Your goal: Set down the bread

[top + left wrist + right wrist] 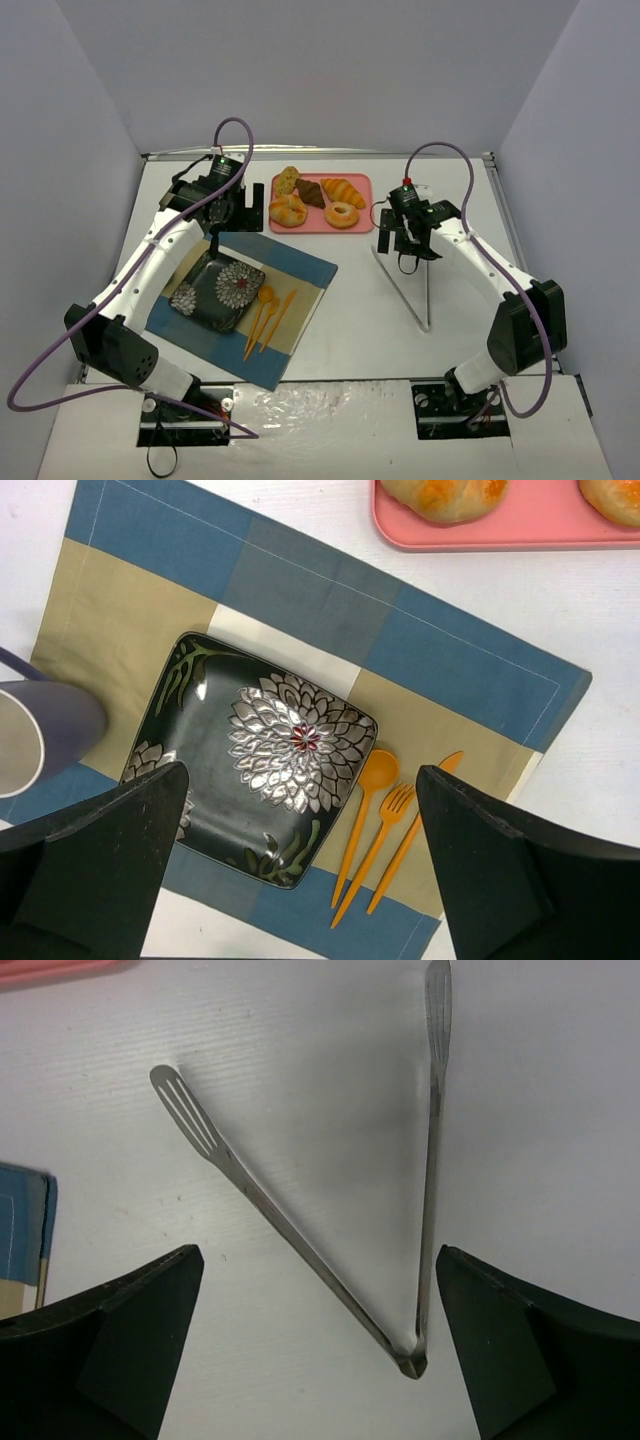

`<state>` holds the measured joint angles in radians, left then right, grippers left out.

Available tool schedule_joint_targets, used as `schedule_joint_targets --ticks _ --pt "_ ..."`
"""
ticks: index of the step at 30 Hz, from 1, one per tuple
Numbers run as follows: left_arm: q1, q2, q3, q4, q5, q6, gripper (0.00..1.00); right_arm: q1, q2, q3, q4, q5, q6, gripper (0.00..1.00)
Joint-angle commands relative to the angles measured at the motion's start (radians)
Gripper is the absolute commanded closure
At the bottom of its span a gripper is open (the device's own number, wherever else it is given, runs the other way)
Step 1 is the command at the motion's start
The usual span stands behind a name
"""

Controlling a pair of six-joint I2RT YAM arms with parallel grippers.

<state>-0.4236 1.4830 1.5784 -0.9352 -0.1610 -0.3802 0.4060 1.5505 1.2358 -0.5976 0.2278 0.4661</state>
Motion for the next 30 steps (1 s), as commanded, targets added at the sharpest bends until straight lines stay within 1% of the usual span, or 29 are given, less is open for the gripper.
schedule_joint_targets --ticks 1,5,7,10,14,16,22,26,30 --pt "0.000 -0.024 0.029 0.049 0.031 0.000 0.03 0.011 -0.147 -0.040 -0.041 0.010 -0.068 0.00" --pt "0.001 -0.019 0.026 0.052 0.049 0.005 0.03 0.016 -0.175 -0.083 -0.054 -0.055 -0.139 0.00" --pt "0.002 -0.023 0.026 0.055 0.054 0.006 0.03 0.021 -0.188 -0.093 -0.056 -0.059 -0.180 0.00" --pt "0.001 -0.023 0.025 0.050 0.059 0.009 0.03 0.032 -0.191 -0.104 -0.046 -0.064 -0.193 0.00" --pt "0.000 -0.030 0.022 0.042 0.060 0.013 0.03 0.043 -0.191 -0.133 -0.026 -0.066 -0.152 0.00" --pt "0.000 -0.042 0.016 0.042 0.060 0.014 0.03 0.043 -0.220 -0.176 0.010 -0.074 -0.131 0.00" --pt "0.000 -0.066 0.005 0.028 0.064 0.017 0.03 0.055 -0.228 -0.260 0.071 -0.014 -0.081 0.00" --pt "0.000 -0.077 0.009 0.016 0.060 0.022 0.03 0.066 -0.211 -0.257 0.078 0.005 -0.057 0.00" --pt "0.001 -0.087 0.012 0.009 0.062 0.021 0.03 0.095 -0.172 -0.281 0.110 0.011 0.002 0.00"
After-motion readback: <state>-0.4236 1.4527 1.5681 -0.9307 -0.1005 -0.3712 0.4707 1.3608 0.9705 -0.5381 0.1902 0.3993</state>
